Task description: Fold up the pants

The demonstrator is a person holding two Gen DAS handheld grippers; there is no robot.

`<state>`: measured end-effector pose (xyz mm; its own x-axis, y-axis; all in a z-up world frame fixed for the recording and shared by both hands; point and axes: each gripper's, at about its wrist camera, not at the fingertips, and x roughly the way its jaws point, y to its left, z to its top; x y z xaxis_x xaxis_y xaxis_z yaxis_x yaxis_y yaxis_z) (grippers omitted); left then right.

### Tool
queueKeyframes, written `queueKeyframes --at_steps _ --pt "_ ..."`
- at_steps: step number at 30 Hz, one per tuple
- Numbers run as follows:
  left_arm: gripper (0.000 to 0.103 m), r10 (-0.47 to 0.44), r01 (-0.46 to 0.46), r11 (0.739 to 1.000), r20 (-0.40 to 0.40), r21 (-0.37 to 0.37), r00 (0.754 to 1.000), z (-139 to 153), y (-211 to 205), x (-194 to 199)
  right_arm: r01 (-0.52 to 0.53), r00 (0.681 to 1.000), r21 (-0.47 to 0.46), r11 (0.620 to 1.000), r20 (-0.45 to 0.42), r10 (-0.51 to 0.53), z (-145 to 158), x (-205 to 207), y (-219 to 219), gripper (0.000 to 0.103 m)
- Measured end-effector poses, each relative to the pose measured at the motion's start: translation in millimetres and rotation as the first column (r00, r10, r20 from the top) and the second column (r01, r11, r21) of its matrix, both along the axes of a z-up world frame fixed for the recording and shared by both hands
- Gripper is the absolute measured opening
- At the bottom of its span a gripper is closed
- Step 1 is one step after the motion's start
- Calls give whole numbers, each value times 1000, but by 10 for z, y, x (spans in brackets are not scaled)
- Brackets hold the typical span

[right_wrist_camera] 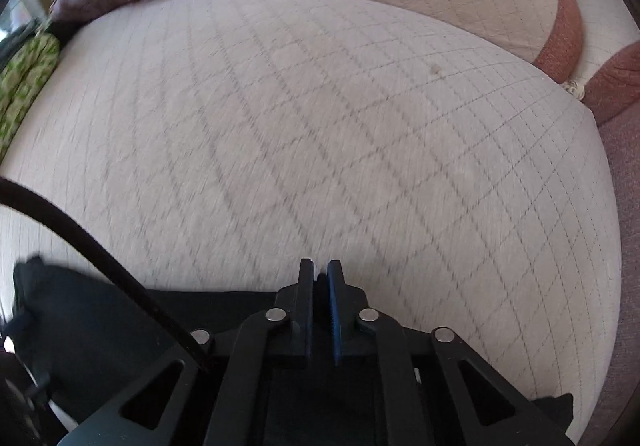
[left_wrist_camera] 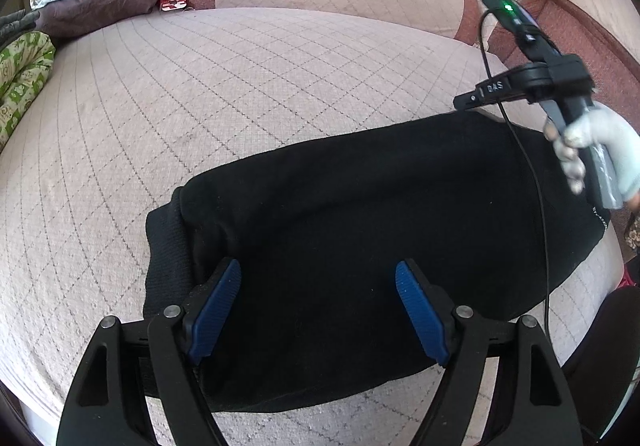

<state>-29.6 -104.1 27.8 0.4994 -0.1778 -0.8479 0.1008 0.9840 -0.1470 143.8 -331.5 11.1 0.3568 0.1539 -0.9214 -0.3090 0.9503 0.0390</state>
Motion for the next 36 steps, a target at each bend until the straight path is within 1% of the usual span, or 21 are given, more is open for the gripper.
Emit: queueKeyframes --at_steps 3,5,6,7,8,10,11,13,14,17,19,21,22,23,25,27,30,33,34,35,36 --pt "79 -2 2 1000 1 1 1000 0 -23 -6 24 1000 -46 999 19 -23 -35 100 22 0" --pt "79 -2 2 1000 2 -8 1000 8 -15 -18 60 997 -7 998 43 -59 37 163 9 1" --pt "79 0 0 1000 2 -18 1000 15 -3 -21 85 994 37 996 68 -88 139 125 -56 4" --pt "79 2 -2 999 1 -33 1000 29 23 -21 92 992 54 994 77 -96 190 102 -86 12" --pt "79 5 -5 998 0 -56 1000 50 67 -22 94 991 73 993 88 -100 254 35 -93 17" --pt "79 21 -21 993 2 -114 1000 101 157 -34 68 992 136 988 96 -81 391 -219 -172 32" --pt "79 38 -36 987 9 -157 999 141 231 -42 53 994 165 985 87 -68 420 -332 -183 35" --pt "79 85 -76 971 32 -228 996 234 390 -58 31 999 236 971 33 -40 358 -604 -173 48" --pt "79 121 -103 958 51 -268 991 284 497 -89 30 1000 264 964 -5 -30 263 -681 -199 50" --pt "79 243 -194 910 93 -366 966 405 842 -225 66 997 239 969 -58 -54 -46 -662 -267 52" --pt "79 330 -273 885 94 -378 939 420 1038 -333 129 992 269 954 -41 -122 -119 -583 -376 45" --pt "79 403 -355 862 67 -361 913 370 1209 -408 172 984 259 951 -3 -177 -39 -572 -347 45" --pt "79 418 -374 856 52 -357 907 335 1256 -435 163 984 227 960 35 -175 46 -588 -259 49" --pt "79 427 -390 853 34 -346 904 293 1291 -468 132 987 213 968 57 -147 110 -616 -172 49" --pt "79 427 -403 864 17 -301 904 223 1291 -519 28 995 216 976 89 -48 286 -730 100 50" --pt "79 407 -391 880 3 -271 913 165 1253 -553 -63 994 233 971 105 39 421 -834 348 52" --pt "79 344 -341 904 -34 -259 938 78 1119 -543 -160 986 297 941 83 142 524 -990 733 59" --pt "79 310 -315 918 -58 -242 949 4 988 -483 -218 975 351 911 40 218 526 -1020 1140 60" --pt "73 302 -305 923 -51 -233 952 1 968 -471 -238 969 353 905 29 244 528 -991 1262 64" --pt "64 288 -291 928 -49 -231 956 4 944 -437 -263 961 351 899 17 274 517 -975 1427 67" --pt "43 279 -285 929 -59 -235 959 4 921 -418 -285 954 338 897 5 301 481 -965 1595 69"
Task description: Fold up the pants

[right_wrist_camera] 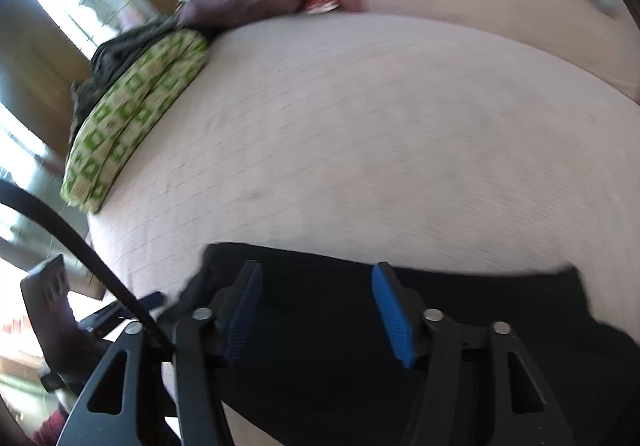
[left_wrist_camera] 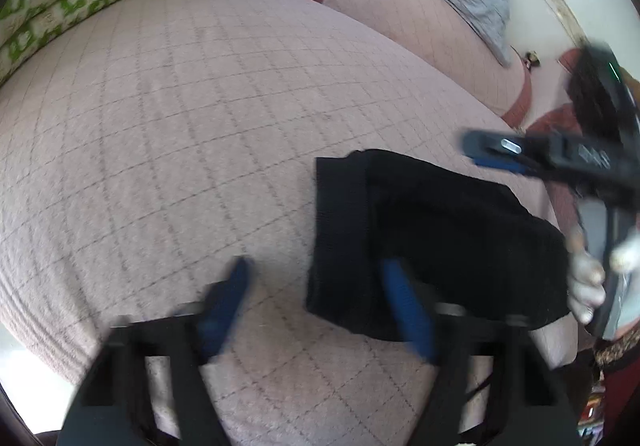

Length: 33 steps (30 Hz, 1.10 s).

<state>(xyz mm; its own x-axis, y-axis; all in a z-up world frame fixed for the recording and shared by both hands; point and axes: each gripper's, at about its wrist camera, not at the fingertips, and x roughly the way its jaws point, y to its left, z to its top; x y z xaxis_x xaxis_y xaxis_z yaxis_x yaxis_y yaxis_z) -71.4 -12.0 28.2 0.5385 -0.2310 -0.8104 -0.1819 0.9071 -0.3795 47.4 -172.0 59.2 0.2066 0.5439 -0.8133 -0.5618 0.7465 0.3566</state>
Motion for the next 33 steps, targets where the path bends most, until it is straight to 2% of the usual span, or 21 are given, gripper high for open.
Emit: queueKeyframes --at_steps 1,7,10,12,14,16,17,20,24,27,28,29,31,33 --pt "40 -9 9 1000 -13 -16 1000 -26 -1 15 -19 1000 -21 1000 -2 19 -39 66 165 69" --pt "40 -1 0 997 -15 -79 1000 -40 137 17 -164 986 -173 971 -4 166 -201 16 1064 69" --pt "40 4 -6 993 -16 -121 1000 -43 242 -46 -242 968 -291 926 -1 252 -344 -114 1370 70" --pt "40 9 -11 991 -15 -130 1000 -29 278 -62 -252 958 -390 886 30 286 -482 -201 1474 70" --pt "40 23 -23 990 -1 -140 1000 1 343 -99 -255 954 -376 891 53 296 -494 -247 1467 63" --pt "40 38 -37 988 5 -147 999 13 406 -130 -238 959 -353 905 61 276 -459 -241 1413 27" --pt "40 41 -41 988 0 -147 999 0 412 -134 -230 963 -344 911 55 264 -451 -224 1362 22" --pt "40 34 -35 993 -5 -117 999 -14 348 -131 -197 976 -273 942 34 214 -405 -158 1179 19" --pt "40 17 -17 998 10 -68 1000 -7 244 -81 -169 983 -209 963 37 180 -308 -151 1008 18" --pt "39 -6 7 995 13 -102 1000 -28 179 -9 -159 984 -180 971 48 170 -221 -149 855 18" --pt "23 -22 22 992 8 -120 1000 -39 150 20 -155 985 -173 973 49 166 -195 -140 796 18" --pt "15 -40 40 988 6 -149 999 -48 126 39 -146 986 -162 976 52 157 -180 -138 766 18" --pt "9 -46 48 988 12 -150 999 -14 91 35 -138 988 -139 981 52 147 -117 -141 644 18" --pt "9 -48 53 987 36 -149 998 50 48 1 -124 989 -118 985 60 132 -84 -163 586 18"
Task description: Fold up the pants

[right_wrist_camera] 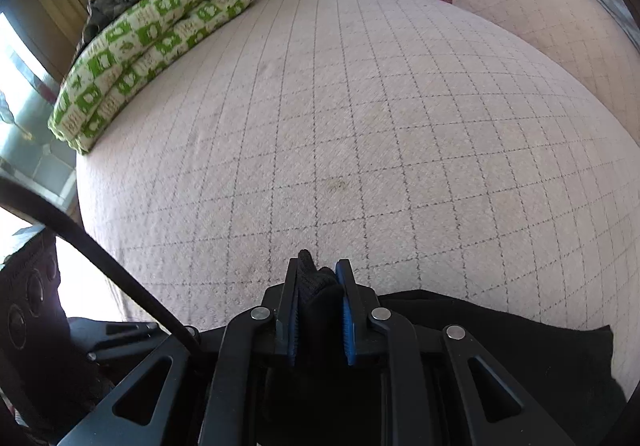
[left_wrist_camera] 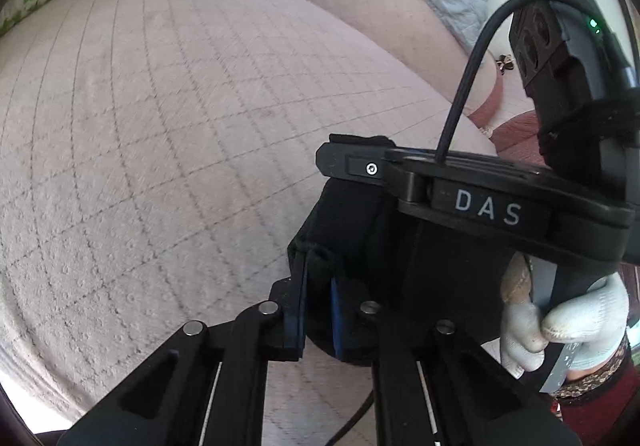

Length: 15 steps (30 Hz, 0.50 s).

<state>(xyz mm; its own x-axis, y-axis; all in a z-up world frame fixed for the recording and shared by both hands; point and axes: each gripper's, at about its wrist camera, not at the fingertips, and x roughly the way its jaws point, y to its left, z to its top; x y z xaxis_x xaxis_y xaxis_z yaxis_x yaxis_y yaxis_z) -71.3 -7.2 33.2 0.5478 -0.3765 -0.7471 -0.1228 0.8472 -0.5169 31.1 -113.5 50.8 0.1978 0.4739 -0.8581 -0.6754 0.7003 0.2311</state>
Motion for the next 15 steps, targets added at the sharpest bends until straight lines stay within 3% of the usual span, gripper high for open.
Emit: queueKeyframes --at_steps 8,12,15 --pt "9 -63 72 995 111 -73 992 374 -487 -7 98 995 126 987 10 -100 266 -35 -592 18" --pt "9 -135 144 987 113 -73 984 375 -969 84 181 983 181 967 -5 -183 281 -36 -1173 18" --pt "9 -186 190 981 84 -42 979 278 -1293 167 274 962 196 942 -44 -270 85 -12 -1672 21"
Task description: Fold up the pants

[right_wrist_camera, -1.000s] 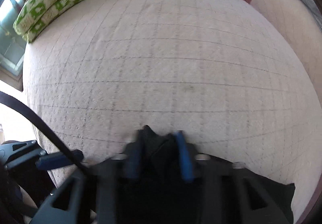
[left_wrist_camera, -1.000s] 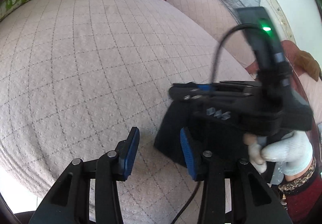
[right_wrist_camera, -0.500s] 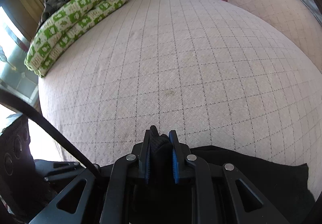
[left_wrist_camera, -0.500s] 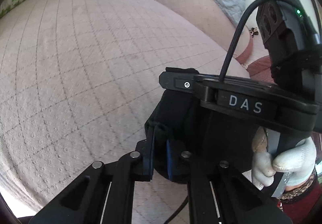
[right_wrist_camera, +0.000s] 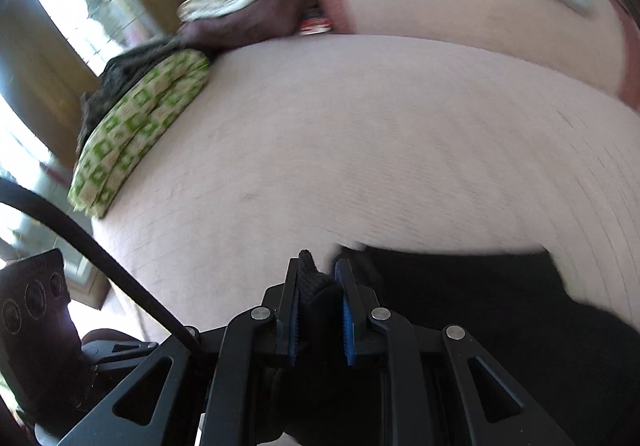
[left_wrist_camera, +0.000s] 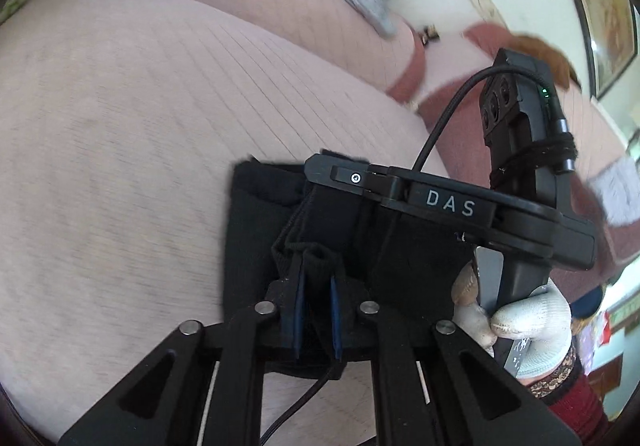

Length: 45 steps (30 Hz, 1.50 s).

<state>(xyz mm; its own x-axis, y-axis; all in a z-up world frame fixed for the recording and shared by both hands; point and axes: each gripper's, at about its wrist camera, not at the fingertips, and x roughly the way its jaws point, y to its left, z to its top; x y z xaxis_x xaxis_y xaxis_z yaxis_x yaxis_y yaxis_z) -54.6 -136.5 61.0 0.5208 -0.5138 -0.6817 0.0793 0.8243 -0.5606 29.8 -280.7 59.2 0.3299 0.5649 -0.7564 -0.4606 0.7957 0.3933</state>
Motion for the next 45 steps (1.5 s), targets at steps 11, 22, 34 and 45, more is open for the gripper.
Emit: queueKeyframes --at_steps 11,22,34,45 --pt "49 -142 142 990 30 12 989 221 -258 -517 324 945 40 945 41 -325 -215 -370 -1407 42" --pt "51 79 -78 996 -23 38 997 121 237 -563 202 974 130 971 74 -213 -109 -528 -890 57" --pt "51 89 -87 994 -32 59 996 34 350 -670 121 992 -73 990 41 -118 -210 -167 -572 8" --pt "52 71 -69 996 -48 53 996 -36 306 -458 371 925 96 923 -120 -360 -451 -232 -1499 58"
